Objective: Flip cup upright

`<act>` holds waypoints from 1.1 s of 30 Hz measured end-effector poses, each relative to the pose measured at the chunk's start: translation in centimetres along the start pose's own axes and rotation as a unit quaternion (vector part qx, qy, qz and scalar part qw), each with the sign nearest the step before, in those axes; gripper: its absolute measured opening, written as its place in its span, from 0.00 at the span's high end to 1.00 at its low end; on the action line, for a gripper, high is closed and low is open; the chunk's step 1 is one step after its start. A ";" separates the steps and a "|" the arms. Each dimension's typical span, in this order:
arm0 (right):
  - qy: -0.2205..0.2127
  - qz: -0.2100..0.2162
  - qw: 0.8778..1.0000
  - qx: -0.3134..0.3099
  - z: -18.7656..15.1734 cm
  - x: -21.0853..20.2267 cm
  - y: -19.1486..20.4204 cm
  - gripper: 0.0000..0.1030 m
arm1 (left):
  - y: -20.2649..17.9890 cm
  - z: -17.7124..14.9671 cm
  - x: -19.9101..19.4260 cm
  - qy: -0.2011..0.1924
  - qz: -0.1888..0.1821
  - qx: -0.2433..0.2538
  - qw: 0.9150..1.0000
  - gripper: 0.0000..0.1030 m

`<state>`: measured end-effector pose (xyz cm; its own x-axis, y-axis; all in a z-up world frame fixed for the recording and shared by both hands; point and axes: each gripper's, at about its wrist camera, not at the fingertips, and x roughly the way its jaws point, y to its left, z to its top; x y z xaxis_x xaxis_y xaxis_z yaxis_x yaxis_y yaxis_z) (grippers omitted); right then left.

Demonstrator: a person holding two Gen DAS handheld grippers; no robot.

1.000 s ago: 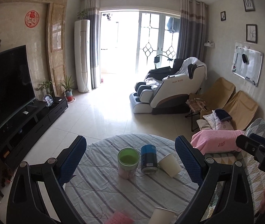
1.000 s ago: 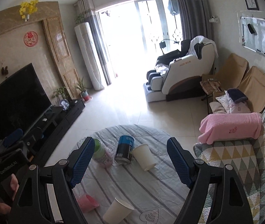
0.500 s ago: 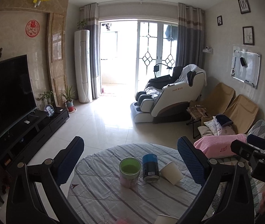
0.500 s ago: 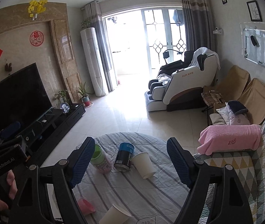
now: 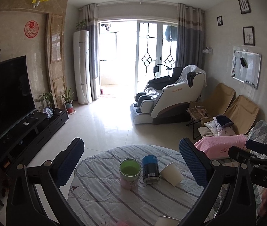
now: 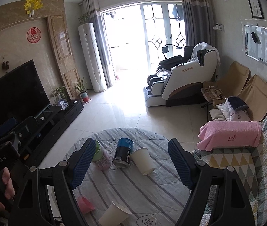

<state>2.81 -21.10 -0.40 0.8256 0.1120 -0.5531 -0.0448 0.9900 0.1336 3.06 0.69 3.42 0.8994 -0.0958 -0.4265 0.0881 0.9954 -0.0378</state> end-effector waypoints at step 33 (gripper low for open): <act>0.021 -0.003 1.000 -0.011 0.3 0.9 0.1 0.22 | 0.0 0.0 0.6 0.006 -0.001 -0.006 1.000 0.00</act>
<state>3.74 -20.92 -0.62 0.8012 0.1097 -0.5882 -0.0533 0.9922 0.1125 3.58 0.65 3.16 0.8942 -0.0983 -0.4368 0.0853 0.9951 -0.0494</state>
